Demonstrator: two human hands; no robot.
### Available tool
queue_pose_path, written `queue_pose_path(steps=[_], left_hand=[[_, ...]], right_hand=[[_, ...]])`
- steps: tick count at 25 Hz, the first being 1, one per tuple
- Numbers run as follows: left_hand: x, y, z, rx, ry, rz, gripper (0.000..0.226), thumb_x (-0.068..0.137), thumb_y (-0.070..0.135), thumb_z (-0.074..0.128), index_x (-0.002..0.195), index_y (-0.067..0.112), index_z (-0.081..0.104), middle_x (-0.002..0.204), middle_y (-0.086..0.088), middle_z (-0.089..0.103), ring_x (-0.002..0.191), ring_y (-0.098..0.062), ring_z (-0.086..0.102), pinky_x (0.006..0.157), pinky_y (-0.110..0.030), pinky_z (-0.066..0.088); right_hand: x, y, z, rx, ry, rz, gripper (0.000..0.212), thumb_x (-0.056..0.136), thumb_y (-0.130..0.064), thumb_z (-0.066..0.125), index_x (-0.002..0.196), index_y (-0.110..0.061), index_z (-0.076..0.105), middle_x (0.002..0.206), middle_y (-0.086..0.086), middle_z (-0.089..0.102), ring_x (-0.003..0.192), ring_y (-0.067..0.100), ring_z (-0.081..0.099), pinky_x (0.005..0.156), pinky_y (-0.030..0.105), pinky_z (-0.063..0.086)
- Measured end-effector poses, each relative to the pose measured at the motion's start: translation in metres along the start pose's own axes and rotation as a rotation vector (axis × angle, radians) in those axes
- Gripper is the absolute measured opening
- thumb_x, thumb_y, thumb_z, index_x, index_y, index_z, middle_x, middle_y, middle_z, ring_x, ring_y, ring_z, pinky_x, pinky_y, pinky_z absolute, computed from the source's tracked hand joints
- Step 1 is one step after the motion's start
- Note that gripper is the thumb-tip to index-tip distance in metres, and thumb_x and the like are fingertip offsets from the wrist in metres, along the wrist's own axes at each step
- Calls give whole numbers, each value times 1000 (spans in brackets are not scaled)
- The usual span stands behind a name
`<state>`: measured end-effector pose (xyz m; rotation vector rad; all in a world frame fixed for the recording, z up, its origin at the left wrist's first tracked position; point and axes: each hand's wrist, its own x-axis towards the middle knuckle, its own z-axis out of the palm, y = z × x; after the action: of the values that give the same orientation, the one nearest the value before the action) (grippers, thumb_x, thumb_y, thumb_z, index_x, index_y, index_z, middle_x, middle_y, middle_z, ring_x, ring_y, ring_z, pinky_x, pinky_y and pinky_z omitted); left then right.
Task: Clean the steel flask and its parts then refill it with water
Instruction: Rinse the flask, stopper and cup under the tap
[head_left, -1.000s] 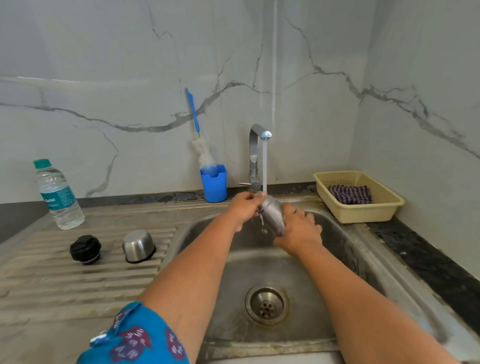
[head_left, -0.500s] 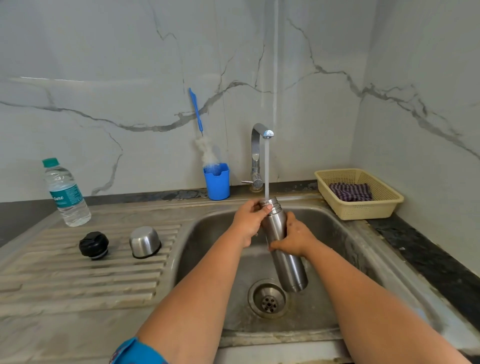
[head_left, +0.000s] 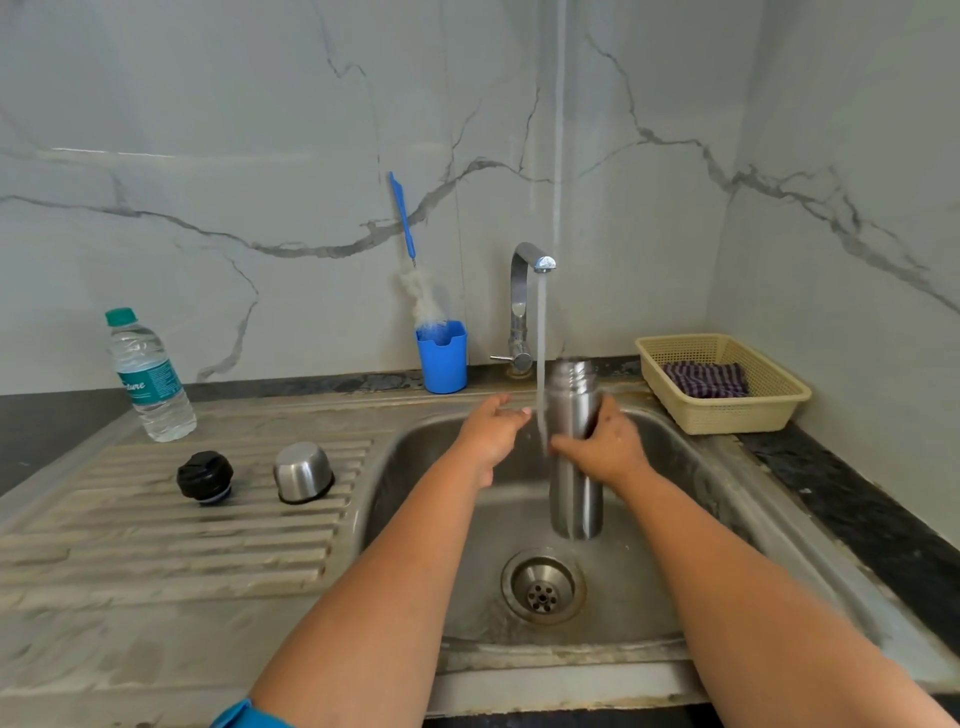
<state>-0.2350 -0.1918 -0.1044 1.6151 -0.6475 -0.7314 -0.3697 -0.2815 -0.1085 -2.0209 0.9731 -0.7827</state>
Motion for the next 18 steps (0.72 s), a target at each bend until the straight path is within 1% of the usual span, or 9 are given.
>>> queue_pose_path(steps=[2,5,8,9,11,12,14,16,18], left_hand=[[-4,0,-11,-13,55,-39,50,96,26,63,142,19,47,139,-7,53,126,-24,51,109,-44,43],[-15,-7,-16,1,87,-60,44,95,25,64,137,15,53,136,-9,56,123,-24,54,106,-40,46],[-22,-5,-18,36,58,-65,46,96,25,63,139,14,52,137,-9,55,124,-24,53,105,-38,47],[-23,-4,-19,33,54,-64,46,96,25,63,139,14,52,137,-9,55,124,-24,53,104,-37,47],[-26,-2,-20,31,51,-67,45,96,25,63,138,14,53,137,-9,55,123,-24,53,103,-37,47],[-27,-1,-19,38,44,-77,44,95,25,63,137,15,53,137,-9,55,123,-24,53,103,-37,47],[-33,-1,-19,75,-3,-115,44,95,31,63,135,16,54,136,-8,56,122,-23,54,102,-38,46],[-41,1,-21,106,-93,-214,50,92,46,64,130,15,56,128,-6,62,116,-23,58,100,-40,44],[-50,3,-26,22,-194,-344,58,82,58,68,119,14,60,114,-10,68,106,-26,65,97,-41,50]], right_hand=[[0,0,-10,101,150,63,81,70,-20,83,135,-14,35,118,4,53,108,22,53,93,37,45],[-7,4,-2,-138,-126,148,83,62,-21,87,131,-15,41,125,9,56,111,27,56,95,39,48],[-7,-4,-4,-20,24,143,84,65,-25,87,133,-14,39,126,10,56,113,28,55,93,37,46],[-7,-5,-4,-18,8,153,87,64,-27,87,135,-13,37,127,10,55,114,29,55,93,37,46],[-11,-5,-1,-147,-167,192,92,61,-31,88,136,-12,38,128,12,54,114,30,55,91,37,48],[-11,-3,1,-134,-198,219,94,59,-33,89,136,-12,38,127,12,54,112,30,56,89,37,51],[-10,-3,2,131,-195,331,94,60,-36,88,135,-12,38,121,14,56,103,31,61,81,44,57],[-10,-9,1,431,-220,479,82,68,-38,83,132,-10,41,112,17,61,94,32,65,72,44,60],[-12,-12,1,625,-313,619,69,76,-42,77,128,-10,45,109,20,63,93,33,67,67,42,60]])
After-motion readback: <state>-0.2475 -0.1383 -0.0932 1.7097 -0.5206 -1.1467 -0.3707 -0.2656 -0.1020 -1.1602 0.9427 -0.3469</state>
